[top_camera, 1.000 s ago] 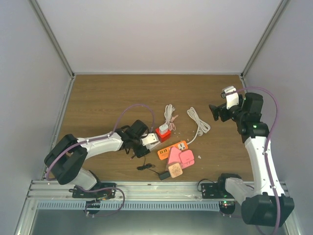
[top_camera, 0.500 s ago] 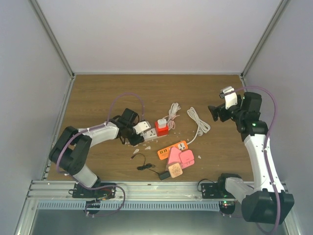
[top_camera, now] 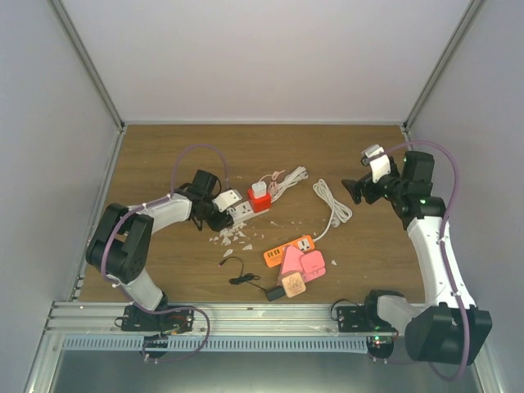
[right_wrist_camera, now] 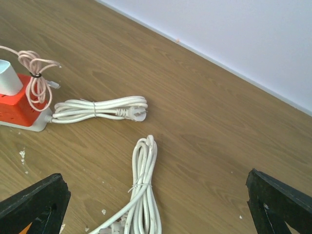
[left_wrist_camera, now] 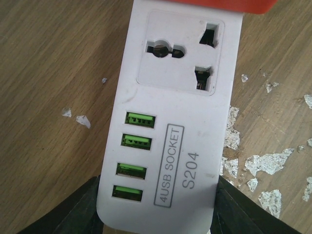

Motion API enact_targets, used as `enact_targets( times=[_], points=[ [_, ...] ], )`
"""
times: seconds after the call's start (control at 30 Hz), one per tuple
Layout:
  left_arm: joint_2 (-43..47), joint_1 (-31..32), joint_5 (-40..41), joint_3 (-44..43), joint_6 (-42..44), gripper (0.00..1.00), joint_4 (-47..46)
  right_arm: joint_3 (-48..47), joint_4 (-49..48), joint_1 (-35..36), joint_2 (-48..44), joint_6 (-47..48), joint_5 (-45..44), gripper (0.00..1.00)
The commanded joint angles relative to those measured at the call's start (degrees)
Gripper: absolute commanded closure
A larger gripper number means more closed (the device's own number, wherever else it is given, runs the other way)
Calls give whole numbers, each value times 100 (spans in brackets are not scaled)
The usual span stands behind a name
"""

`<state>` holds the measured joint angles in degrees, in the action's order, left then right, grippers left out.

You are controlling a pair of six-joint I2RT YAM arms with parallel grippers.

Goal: Pull the plug off the socket

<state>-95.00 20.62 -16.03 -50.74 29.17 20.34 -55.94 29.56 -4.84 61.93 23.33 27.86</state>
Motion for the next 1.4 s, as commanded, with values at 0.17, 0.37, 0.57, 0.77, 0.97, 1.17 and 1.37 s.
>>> enact_targets(
  times=[0.17, 0.37, 0.57, 0.77, 0.97, 1.17, 1.37],
  points=[
    [-102, -53, -64, -227, -1089, 53, 12, 363, -975, 158, -4, -71, 209, 0],
    [-58, 96, 441, -173, -1530, 53, -223, 503, -1409, 268, 139, -204, 265, 0],
    [49, 637, 659, -130, -1525, 49, -346, 802, -1819, 432, 146, -351, 421, 0],
    [11, 628, 521, -292, -1395, 13, -101, 1054, -2283, 484, 101, -612, 562, 0],
    [404, 359, -245, -986, -1070, 1, 625, 1454, -2908, 822, 56, -936, 746, 0],
    [1078, 248, -487, -1036, -821, 1, 750, 1854, -3664, 1230, -5, -1060, 596, 1],
    [1486, 100, -534, -858, -1061, 1, -165, 2127, -4287, 1633, 186, -902, 207, 0]
  ],
)
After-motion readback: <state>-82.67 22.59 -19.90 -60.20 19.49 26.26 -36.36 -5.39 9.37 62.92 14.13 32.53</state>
